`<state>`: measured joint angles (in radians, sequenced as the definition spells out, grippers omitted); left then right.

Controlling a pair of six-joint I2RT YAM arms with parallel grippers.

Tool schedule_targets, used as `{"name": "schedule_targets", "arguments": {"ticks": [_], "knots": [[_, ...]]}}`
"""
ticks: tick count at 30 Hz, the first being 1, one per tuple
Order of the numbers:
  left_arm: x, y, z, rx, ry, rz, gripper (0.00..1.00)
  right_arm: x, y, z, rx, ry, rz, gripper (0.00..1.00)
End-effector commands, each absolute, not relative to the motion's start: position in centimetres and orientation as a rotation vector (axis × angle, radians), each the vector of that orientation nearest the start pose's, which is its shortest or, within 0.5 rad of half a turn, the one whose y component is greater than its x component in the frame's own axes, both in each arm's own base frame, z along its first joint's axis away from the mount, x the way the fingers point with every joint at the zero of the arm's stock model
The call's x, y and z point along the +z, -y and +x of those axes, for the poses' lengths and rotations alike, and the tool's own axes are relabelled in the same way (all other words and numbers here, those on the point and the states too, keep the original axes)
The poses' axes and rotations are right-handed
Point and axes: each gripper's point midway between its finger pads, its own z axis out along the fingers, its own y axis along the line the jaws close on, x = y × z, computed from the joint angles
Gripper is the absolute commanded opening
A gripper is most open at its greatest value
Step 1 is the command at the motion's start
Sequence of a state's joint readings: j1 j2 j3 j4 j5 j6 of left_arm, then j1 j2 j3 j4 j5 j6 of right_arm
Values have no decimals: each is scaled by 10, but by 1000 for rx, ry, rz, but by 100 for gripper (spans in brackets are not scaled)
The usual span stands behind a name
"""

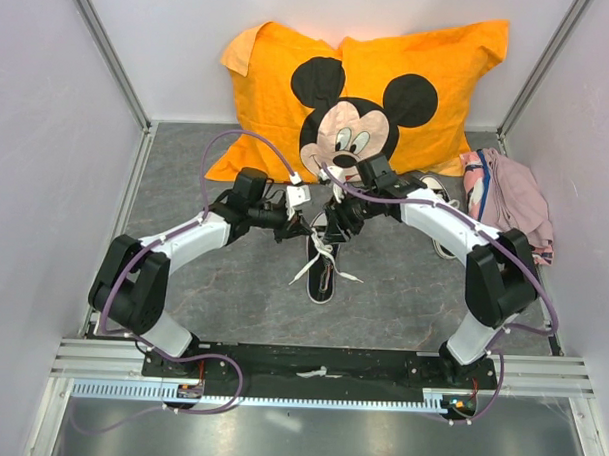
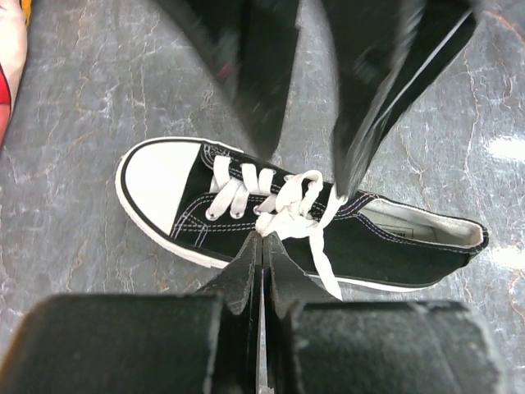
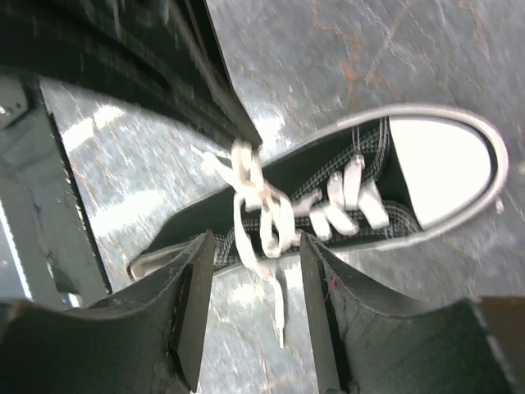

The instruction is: Tie the shoes

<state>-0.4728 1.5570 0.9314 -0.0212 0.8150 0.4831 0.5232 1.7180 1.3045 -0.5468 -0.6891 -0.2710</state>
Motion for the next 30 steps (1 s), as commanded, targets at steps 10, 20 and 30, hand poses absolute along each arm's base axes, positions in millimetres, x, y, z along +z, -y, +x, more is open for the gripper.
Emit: {"name": "schedule_targets", "arguments": {"ticks": [10,20,30], "knots": [[98,272,300,-943,-1917,1157,1,111,-254,268,837,-2142,-1219,47],[71,264,310,-909,-2153,1084,2,95,-253,273,797,-2127,-1206,47],[59,265,307,-940,-2254,1041,2,89,-267,270,836,-2079,-1225,49]]}}
